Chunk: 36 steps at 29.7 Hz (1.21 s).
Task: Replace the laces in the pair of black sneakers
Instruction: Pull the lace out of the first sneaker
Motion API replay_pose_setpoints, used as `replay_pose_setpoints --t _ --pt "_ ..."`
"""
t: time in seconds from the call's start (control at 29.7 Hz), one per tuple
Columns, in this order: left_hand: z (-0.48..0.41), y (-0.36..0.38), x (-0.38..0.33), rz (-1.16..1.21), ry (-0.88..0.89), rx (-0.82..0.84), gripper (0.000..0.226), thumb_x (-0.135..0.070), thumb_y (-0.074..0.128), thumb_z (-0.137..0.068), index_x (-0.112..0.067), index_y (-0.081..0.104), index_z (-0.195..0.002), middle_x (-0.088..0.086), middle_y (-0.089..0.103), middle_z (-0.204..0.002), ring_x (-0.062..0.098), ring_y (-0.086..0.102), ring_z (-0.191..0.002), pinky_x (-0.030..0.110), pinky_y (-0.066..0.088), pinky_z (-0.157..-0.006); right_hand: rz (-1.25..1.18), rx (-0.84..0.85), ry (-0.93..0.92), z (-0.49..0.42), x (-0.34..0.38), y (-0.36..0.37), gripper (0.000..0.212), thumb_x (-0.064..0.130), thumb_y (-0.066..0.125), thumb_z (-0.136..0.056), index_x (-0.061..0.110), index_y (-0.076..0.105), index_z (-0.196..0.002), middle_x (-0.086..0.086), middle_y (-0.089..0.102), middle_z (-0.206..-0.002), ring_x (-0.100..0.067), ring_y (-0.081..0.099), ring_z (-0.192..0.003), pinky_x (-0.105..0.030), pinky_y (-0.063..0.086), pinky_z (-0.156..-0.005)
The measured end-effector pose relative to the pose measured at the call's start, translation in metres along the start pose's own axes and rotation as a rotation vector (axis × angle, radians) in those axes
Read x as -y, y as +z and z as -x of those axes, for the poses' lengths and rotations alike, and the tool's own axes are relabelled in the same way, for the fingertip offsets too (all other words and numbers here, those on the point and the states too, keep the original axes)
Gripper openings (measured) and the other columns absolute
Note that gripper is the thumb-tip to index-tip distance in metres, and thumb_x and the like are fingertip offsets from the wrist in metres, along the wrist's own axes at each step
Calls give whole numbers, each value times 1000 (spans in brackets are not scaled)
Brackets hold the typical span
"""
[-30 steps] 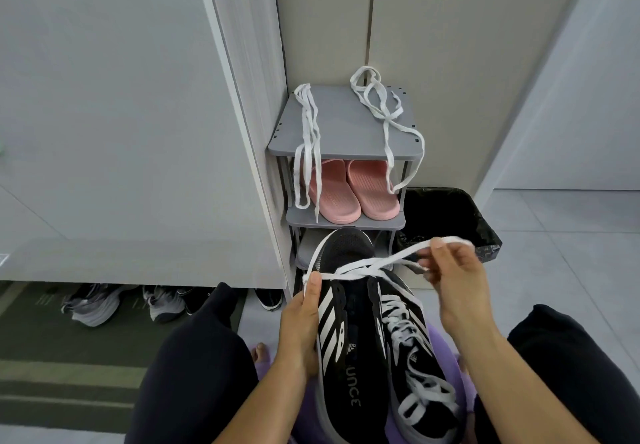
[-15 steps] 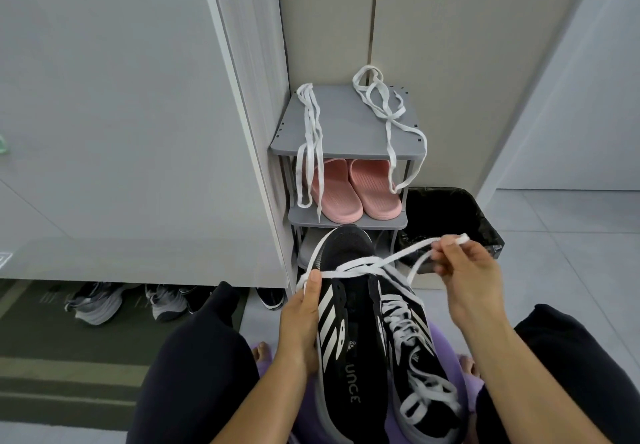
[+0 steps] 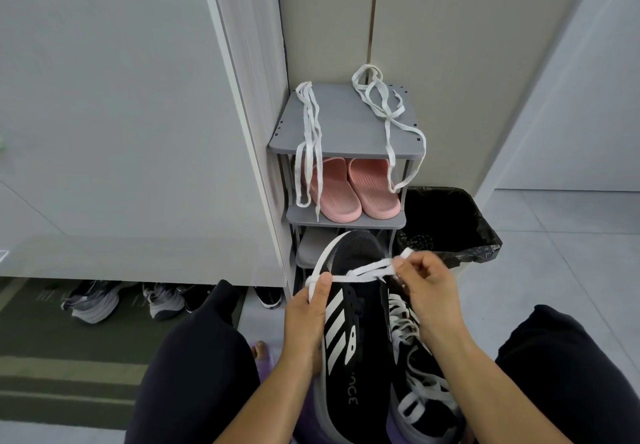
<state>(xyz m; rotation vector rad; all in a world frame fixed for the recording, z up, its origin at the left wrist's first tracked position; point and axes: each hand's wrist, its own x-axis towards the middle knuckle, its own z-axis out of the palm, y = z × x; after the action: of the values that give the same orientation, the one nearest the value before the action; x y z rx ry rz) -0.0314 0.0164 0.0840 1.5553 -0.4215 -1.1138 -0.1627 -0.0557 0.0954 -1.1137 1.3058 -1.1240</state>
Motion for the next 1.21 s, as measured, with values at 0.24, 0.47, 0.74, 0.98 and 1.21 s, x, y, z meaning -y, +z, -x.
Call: replay_pose_setpoints --t 0.24,0.47,0.74,0.98,1.21 --pt "-4 -4 -1 72 -31 2 41 -46 54 -86 -8 69 -80 10 73 -77 24 68 -75 40 55 -79 -188 94 144 -16 7 -19 19 21 58 -90 14 63 -73 2 61 -67 -9 49 -60 -21 42 -61" --pt "-3 -1 2 17 33 32 37 -49 54 -82 -15 71 -85 7 74 -85 24 70 -86 40 55 -85 -142 196 200 -3 0 -6 9 14 68 -82 12 63 -75 0 53 -60 -13 45 -60 -28 40 -66" --pt "-1 0 2 7 -6 33 44 -47 55 -82 -7 70 -89 10 74 -84 22 71 -79 31 57 -72 -116 5 61 -10 2 -12 14 11 58 -90 12 57 -76 -1 54 -62 -3 48 -51 -12 43 -54" --pt "-1 -2 -1 95 -58 28 49 -50 55 -82 -3 68 -92 15 73 -86 24 68 -76 35 56 -73 -227 24 132 -18 12 -27 21 23 56 -92 12 57 -75 -1 57 -63 -9 49 -57 -20 43 -57" --pt "2 2 -1 83 -33 61 44 -45 54 -84 -5 68 -93 14 73 -87 22 70 -74 29 56 -65 -84 234 164 1 -2 -8 17 18 67 -83 11 58 -70 -2 48 -61 -12 41 -56 -26 40 -62"
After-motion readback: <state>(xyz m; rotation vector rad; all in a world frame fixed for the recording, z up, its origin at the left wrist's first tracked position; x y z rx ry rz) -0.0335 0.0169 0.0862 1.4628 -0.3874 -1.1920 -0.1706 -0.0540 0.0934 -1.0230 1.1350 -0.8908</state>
